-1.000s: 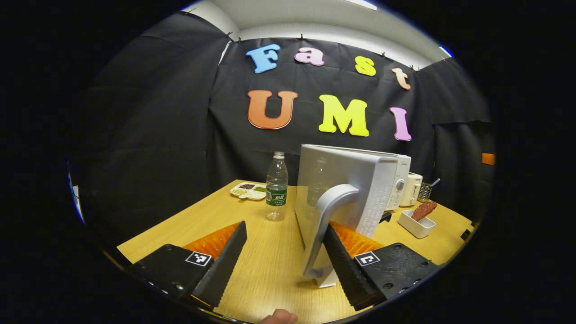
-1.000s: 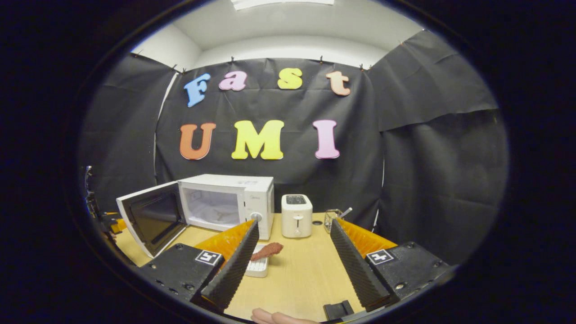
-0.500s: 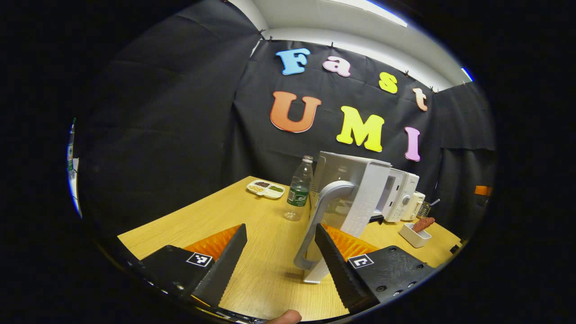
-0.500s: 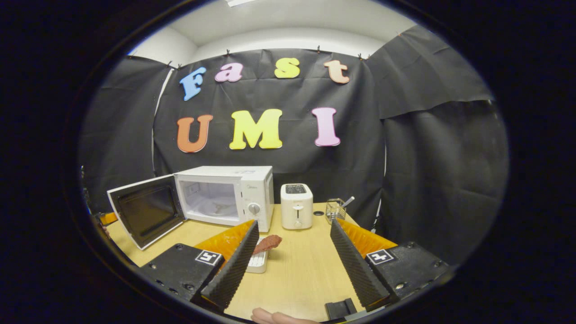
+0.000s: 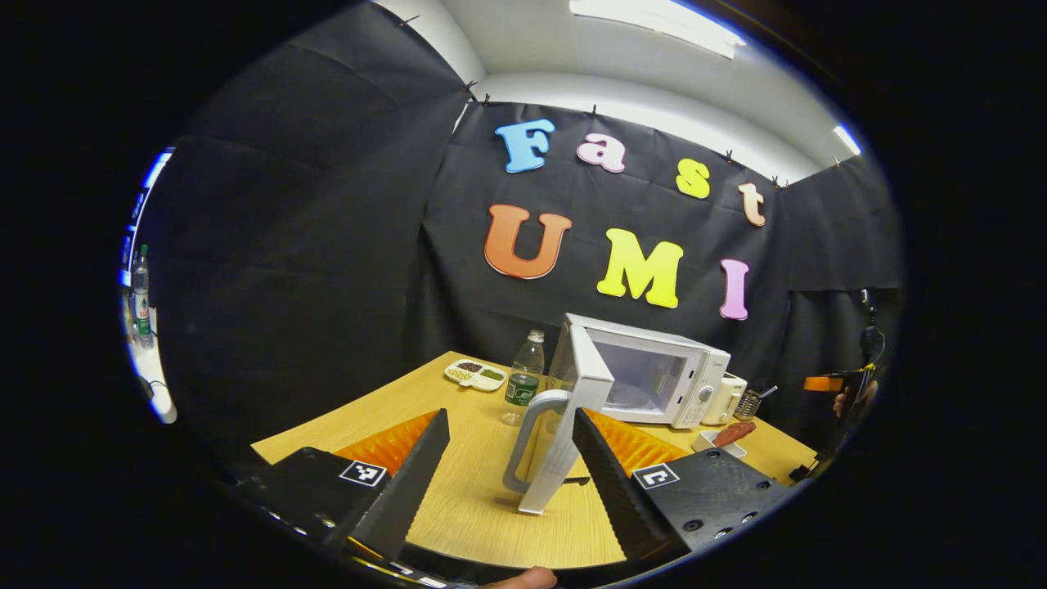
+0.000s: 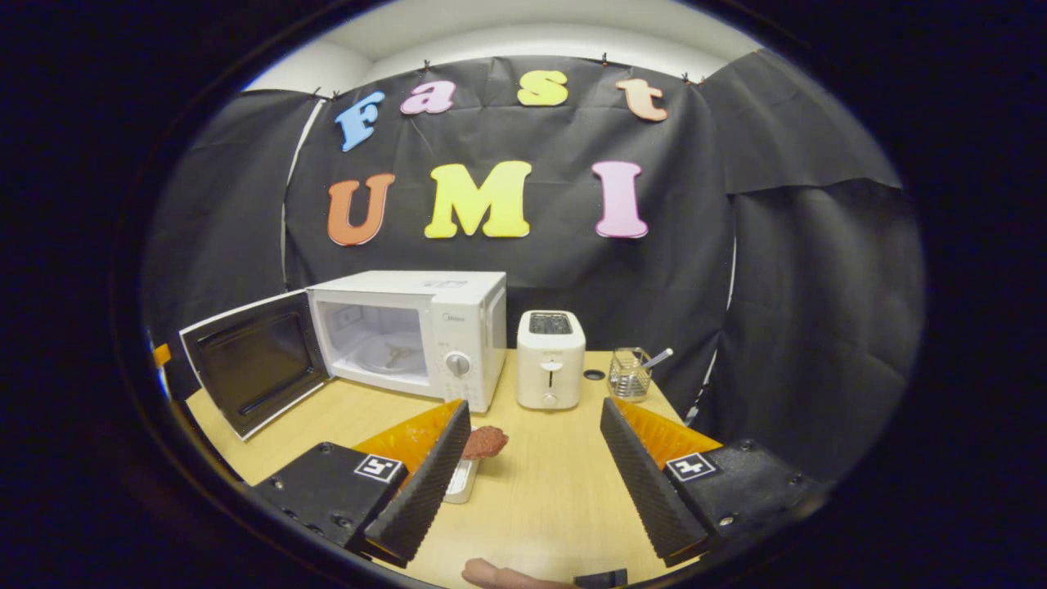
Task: Open the microwave oven with the left hand, put the food in, and close the microwave oven.
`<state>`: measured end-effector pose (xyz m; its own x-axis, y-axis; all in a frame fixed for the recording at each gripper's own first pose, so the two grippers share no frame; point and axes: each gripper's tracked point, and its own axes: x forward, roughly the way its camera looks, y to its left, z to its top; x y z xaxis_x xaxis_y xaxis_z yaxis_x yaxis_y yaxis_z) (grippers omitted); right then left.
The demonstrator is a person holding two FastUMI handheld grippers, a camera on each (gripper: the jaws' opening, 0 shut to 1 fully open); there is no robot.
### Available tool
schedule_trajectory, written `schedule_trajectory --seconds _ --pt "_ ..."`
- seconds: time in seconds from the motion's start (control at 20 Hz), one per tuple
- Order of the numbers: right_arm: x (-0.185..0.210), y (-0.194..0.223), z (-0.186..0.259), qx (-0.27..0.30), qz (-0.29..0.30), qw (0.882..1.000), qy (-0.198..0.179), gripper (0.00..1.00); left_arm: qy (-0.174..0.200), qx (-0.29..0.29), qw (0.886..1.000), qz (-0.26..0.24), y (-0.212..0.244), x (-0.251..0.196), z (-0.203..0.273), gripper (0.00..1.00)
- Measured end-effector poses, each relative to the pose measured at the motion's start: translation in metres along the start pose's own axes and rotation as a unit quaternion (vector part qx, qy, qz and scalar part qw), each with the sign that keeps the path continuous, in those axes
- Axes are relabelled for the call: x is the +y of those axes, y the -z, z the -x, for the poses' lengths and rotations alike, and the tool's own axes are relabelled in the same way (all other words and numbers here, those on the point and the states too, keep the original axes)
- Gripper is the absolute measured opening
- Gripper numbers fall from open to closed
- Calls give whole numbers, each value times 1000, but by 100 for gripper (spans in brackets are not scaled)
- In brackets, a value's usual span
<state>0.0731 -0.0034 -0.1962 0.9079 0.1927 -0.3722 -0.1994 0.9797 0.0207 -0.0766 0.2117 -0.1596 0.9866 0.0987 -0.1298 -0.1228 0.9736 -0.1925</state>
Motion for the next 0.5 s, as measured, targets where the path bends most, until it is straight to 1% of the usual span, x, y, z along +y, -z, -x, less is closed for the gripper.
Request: schedule_trajectory --seconds 0.15,0.25,0.4,0.45,0.5 --pt "8 15 -32 46 -5 998 -32 100 10 11 1000 -13 -8 -28 9 93" --pt "13 35 -56 92 -16 994 -53 100 21 4 999 -26 -18 -48 12 93" --pt "26 60 -82 155 -51 982 -93 99 33 -9 998 -53 -27 -71 14 93" --pt "30 66 -90 166 -63 978 -107 95 35 -14 998 -58 -31 -77 14 93" --pt "32 72 -99 180 -72 974 -115 95 38 -17 997 -63 -34 -83 13 93"
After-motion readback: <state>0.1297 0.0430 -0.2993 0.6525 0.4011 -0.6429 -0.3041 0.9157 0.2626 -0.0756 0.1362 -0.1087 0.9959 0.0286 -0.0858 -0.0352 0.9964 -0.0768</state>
